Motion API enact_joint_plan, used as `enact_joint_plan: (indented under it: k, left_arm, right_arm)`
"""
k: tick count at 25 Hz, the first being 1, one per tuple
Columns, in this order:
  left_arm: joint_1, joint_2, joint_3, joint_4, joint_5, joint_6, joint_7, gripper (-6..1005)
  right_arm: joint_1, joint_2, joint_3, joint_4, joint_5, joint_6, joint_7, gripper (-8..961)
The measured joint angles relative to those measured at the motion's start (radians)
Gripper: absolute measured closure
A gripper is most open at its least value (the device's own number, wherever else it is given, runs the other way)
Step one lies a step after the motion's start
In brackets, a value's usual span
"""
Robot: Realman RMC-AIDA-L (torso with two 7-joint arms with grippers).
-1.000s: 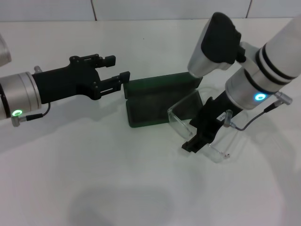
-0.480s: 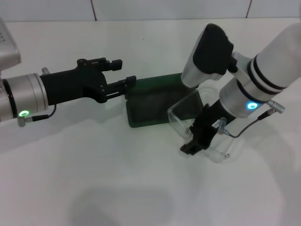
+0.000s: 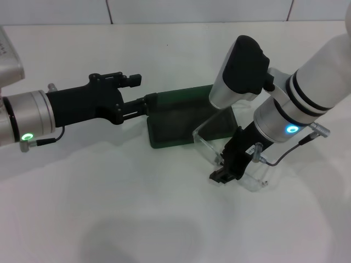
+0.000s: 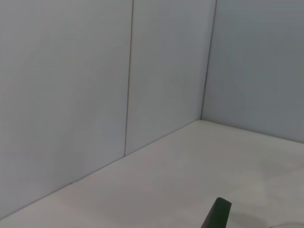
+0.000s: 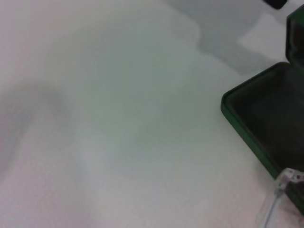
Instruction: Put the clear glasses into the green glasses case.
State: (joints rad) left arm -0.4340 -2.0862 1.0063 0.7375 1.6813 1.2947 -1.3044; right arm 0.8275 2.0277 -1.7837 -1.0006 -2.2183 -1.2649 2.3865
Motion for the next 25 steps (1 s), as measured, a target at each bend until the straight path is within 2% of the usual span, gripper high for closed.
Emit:
enact_joint_plan:
  k: [3,15,18,21,25]
  left_arm:
    - [0.0,0.0,0.0,-0.003,0.0,0.0,0.0,407]
    - [0.003,0.0,-0.003,-0.003,0.0,0.0,-0.004,407]
    - [0.005,0.0,-0.006,-0.003,-0.007,0.001,-0.006,408]
    - [0.012,-0.001,-0.005,-0.003,-0.034,0.006,-0.014,408]
    - [0.031,-0.003,-0.002,-0.025,-0.113,0.009,-0.02,408]
  right_arm:
    - [-0.001,0.0,0.0,0.0,-0.006,0.001,0.0,637]
    - [-0.009,-0.012,0.046,-0.045,-0.017,-0.059,-0.051,742]
    - [-0.062,-0.012,0.203,-0.116,-0.011,-0.164,-0.149,773]
    - [-0.105,-0.011,0.313,-0.157,0.016,-0.231,-0.233,801]
    - [-0.19,-0.011,0.477,-0.182,0.109,-0.301,-0.426,821]
